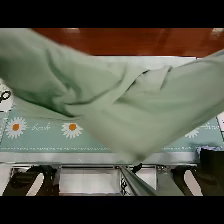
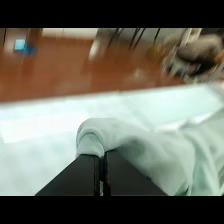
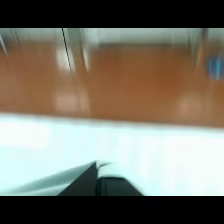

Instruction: Fold the shirts.

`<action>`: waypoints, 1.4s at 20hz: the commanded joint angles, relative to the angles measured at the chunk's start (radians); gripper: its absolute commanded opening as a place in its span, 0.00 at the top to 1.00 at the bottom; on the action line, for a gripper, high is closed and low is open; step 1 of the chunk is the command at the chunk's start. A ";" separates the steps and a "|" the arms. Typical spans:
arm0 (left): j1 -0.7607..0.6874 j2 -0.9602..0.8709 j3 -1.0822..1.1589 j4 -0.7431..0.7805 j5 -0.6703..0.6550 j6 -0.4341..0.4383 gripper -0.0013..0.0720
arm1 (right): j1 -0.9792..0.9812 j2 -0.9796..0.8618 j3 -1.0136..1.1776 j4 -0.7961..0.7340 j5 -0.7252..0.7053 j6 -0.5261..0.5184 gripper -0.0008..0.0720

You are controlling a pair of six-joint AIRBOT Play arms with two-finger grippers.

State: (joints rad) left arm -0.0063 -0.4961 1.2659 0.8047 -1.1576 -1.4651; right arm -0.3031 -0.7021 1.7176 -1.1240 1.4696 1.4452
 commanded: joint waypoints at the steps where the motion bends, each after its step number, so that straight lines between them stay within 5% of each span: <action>1: 0.000 0.000 -0.213 0.100 -0.175 -0.071 0.95 | 0.000 -0.055 -0.127 -0.068 0.168 0.010 0.97; 5: 0.000 0.000 -0.564 0.101 -0.080 -0.070 0.95 | 0.096 -0.160 -0.396 -0.142 0.048 -0.005 0.97; 9: 0.001 -0.019 -0.864 0.077 0.199 -0.095 0.95 | 0.279 -0.371 -0.500 -0.203 -0.109 -0.004 0.97; 12: 0.001 -0.076 -0.967 0.070 0.367 -0.146 0.95 | 0.370 -0.541 -0.500 -0.203 -0.280 0.030 0.97; 16: 0.002 -0.193 -0.976 0.070 0.424 -0.145 0.92 | 0.388 -0.679 -0.500 -0.188 -0.352 0.064 0.97; 18: 0.002 -0.232 -0.975 0.028 0.413 -0.145 0.83 | 0.387 -0.697 -0.500 -0.193 -0.350 0.058 0.97; 20: 0.009 -0.233 -0.956 -0.045 0.370 -0.146 0.23 | 0.387 -0.696 -0.500 -0.212 -0.350 0.042 0.97; 21: 0.028 -0.232 -0.924 -0.070 0.310 -0.146 0.14 | 0.387 -0.696 -0.500 -0.224 -0.343 0.039 0.97; 24: 0.122 -0.232 -0.788 0.005 0.013 -0.089 0.14 | 0.387 -0.697 -0.500 -0.245 -0.326 0.034 0.97; 28: 0.174 -0.171 -0.756 0.146 -0.182 -0.174 0.14 | 0.387 -0.697 -0.500 -0.245 -0.325 0.012 0.97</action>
State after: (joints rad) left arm 0.1318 -0.7048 0.4759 0.8745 -1.1584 -1.6051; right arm 0.0837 -1.3968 1.2175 -1.3613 1.1431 1.4715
